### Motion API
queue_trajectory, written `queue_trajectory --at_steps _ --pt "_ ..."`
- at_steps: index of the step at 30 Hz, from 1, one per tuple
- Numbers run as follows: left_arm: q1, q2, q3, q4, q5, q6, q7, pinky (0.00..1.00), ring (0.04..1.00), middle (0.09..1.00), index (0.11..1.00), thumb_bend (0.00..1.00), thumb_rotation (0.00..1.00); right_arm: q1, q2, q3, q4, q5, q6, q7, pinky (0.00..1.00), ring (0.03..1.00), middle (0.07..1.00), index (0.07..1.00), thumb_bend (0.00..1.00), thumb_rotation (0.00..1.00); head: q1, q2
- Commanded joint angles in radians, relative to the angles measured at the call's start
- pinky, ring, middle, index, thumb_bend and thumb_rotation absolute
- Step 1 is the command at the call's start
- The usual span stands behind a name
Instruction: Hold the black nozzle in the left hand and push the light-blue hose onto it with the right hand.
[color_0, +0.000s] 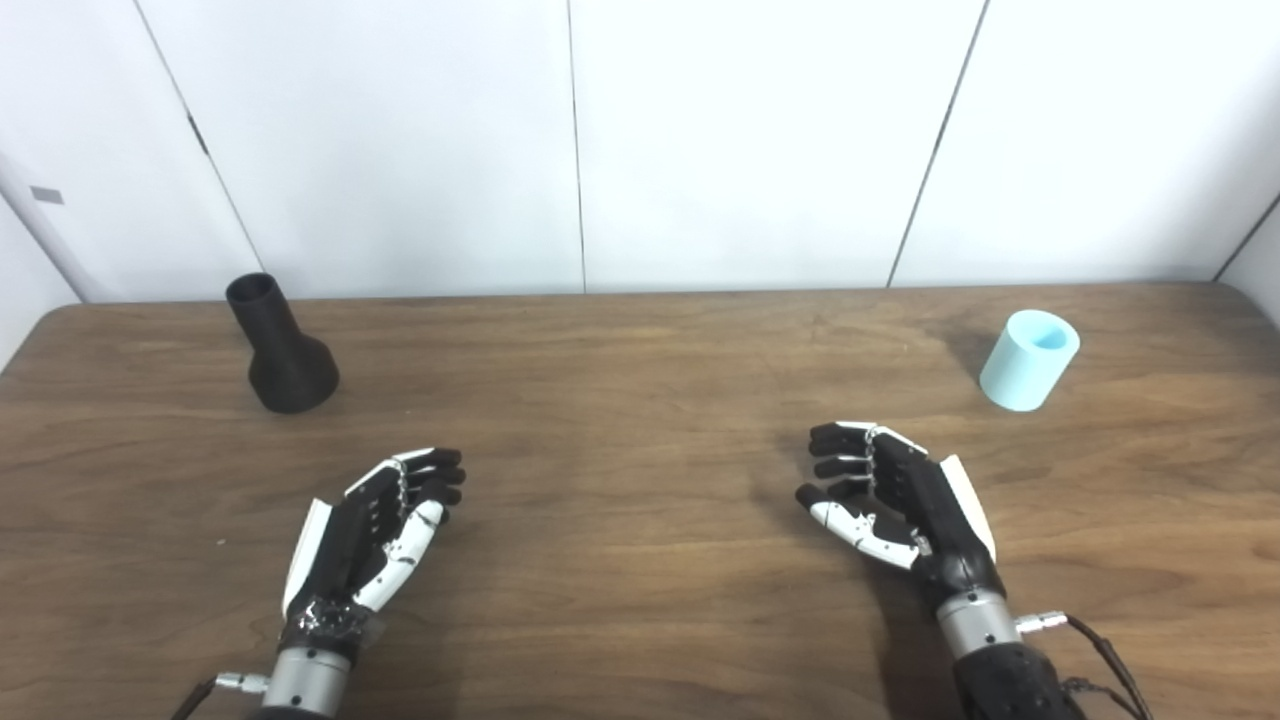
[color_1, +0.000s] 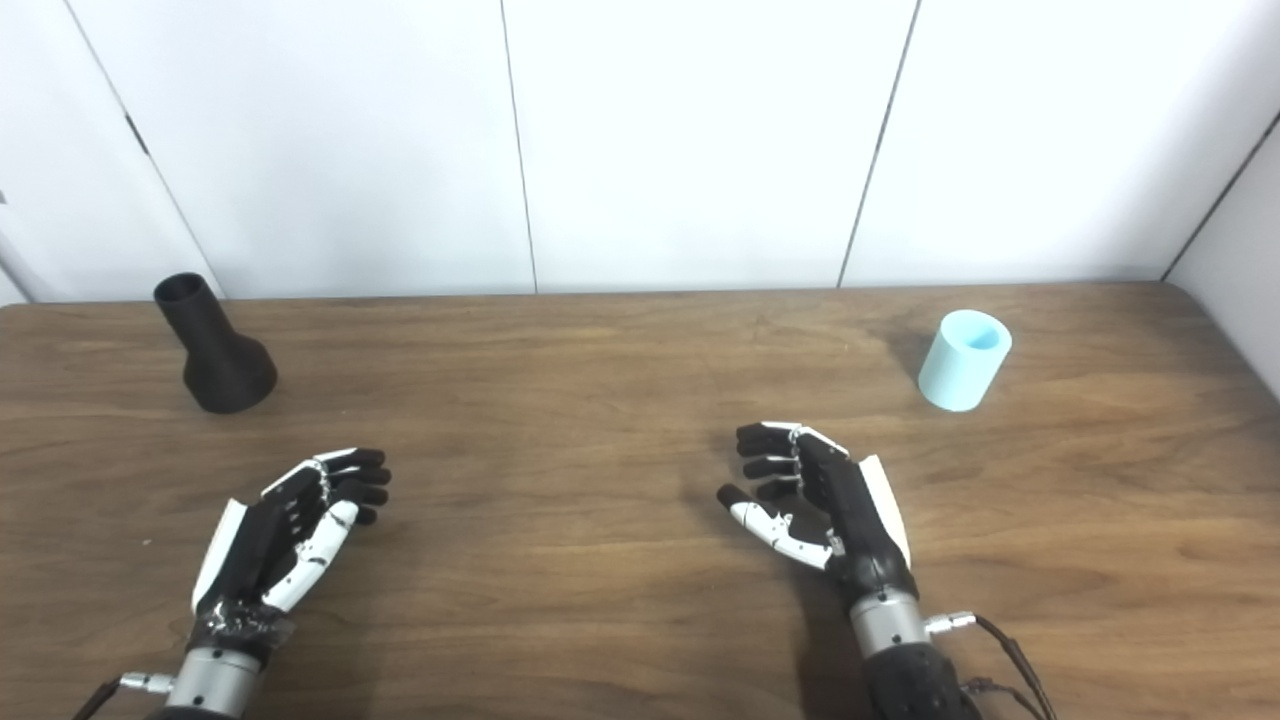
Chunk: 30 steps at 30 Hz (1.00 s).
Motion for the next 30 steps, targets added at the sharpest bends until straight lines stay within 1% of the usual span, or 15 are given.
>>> queue_trajectory --at_steps 1,15,18,20,22,25,27,30 --pt "0.005 0.008 -0.008 -0.003 0.002 0.008 -0.011 0.61 0.660 0.693 0.703 0.30 0.51 -0.010 -0.009 0.005 -0.016 -0.004 -0.001 0.012 0.56 0.638 0.675 0.661 0.27 0.16 -0.001 0.001" --pt "0.003 0.010 -0.009 0.000 0.002 0.005 -0.013 0.60 0.659 0.694 0.702 0.29 0.51 -0.010 -0.006 0.004 -0.022 -0.002 0.007 0.012 0.55 0.639 0.672 0.659 0.27 0.13 0.001 0.002" --pt "0.003 0.007 -0.004 0.004 -0.003 0.004 -0.009 0.60 0.657 0.692 0.701 0.30 0.50 -0.010 -0.009 0.007 -0.022 -0.008 0.008 0.013 0.55 0.640 0.674 0.660 0.27 0.14 0.002 0.000" --pt "0.004 0.002 0.006 0.008 -0.015 0.001 -0.003 0.62 0.662 0.693 0.700 0.30 0.50 -0.008 -0.006 0.006 -0.023 -0.008 0.009 0.011 0.55 0.638 0.673 0.659 0.27 0.14 0.004 -0.001" --pt "0.006 -0.003 0.016 0.011 -0.027 -0.004 0.003 0.62 0.661 0.690 0.696 0.30 0.46 -0.006 -0.005 0.006 -0.024 -0.005 0.006 0.010 0.55 0.636 0.670 0.656 0.27 0.14 0.004 -0.002" --pt "0.006 -0.010 0.037 0.014 -0.039 -0.010 0.021 0.59 0.639 0.676 0.685 0.29 0.39 -0.003 -0.005 0.005 -0.026 -0.003 0.006 0.011 0.56 0.639 0.673 0.660 0.27 0.14 0.006 -0.002" --pt "0.004 -0.011 0.054 0.008 -0.043 0.004 0.028 0.60 0.643 0.678 0.688 0.31 0.37 0.000 -0.008 0.003 -0.026 0.000 0.003 0.013 0.56 0.643 0.675 0.661 0.27 0.14 0.011 -0.004" --pt "0.002 -0.014 0.087 -0.009 -0.079 0.030 0.028 0.64 0.658 0.692 0.698 0.32 0.35 0.006 -0.012 -0.002 -0.033 0.003 0.007 0.016 0.56 0.642 0.673 0.660 0.27 0.14 0.023 -0.003"
